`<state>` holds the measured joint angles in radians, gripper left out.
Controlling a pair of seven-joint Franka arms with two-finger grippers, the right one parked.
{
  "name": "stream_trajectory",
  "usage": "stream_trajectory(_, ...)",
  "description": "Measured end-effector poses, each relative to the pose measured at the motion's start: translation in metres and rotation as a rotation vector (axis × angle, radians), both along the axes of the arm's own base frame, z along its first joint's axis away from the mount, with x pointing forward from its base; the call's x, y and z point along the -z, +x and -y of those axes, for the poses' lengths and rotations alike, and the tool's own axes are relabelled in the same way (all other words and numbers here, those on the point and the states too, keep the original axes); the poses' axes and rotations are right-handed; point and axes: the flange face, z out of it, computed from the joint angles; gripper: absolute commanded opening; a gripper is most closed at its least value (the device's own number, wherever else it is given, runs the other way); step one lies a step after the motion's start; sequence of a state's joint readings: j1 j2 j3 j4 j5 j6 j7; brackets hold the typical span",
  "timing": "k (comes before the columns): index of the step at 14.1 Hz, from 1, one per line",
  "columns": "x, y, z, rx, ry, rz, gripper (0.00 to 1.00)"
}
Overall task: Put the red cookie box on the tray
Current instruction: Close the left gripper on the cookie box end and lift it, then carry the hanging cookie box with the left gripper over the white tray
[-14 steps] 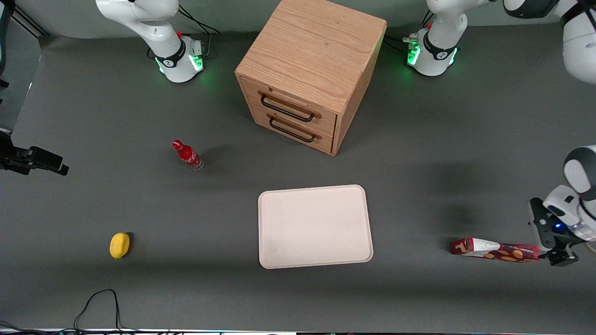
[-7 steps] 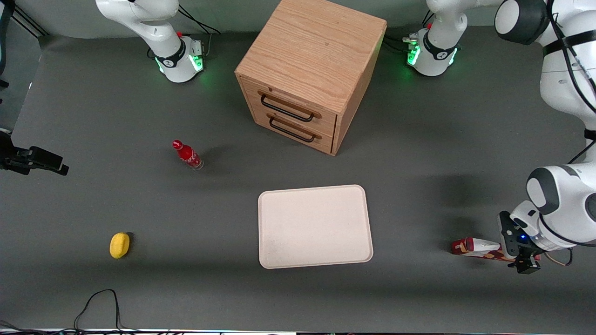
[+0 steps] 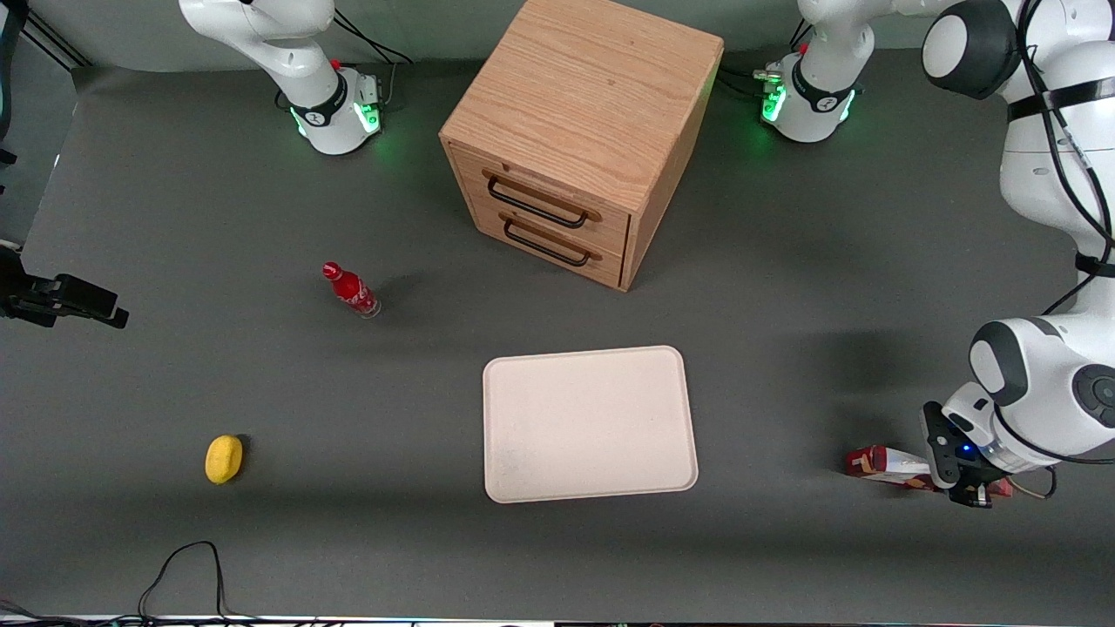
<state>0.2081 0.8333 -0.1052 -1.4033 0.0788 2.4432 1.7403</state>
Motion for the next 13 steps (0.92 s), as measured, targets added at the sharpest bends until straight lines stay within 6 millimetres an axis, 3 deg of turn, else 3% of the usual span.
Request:
stream_trajectory(4,-0.003,0.001,-0.006,-0.017,-0.010,0.009,0.00)
stream_trajectory(7,-0.015,0.004,-0.010,-0.053,-0.054,0.002,0.00)
stream_trajectory(10,-0.044,0.005,-0.008,-0.142,-0.190,-0.055,0.00)
stream_trajectory(13,-0.094,0.001,-0.003,-0.376,-0.259,-0.134,0.00)
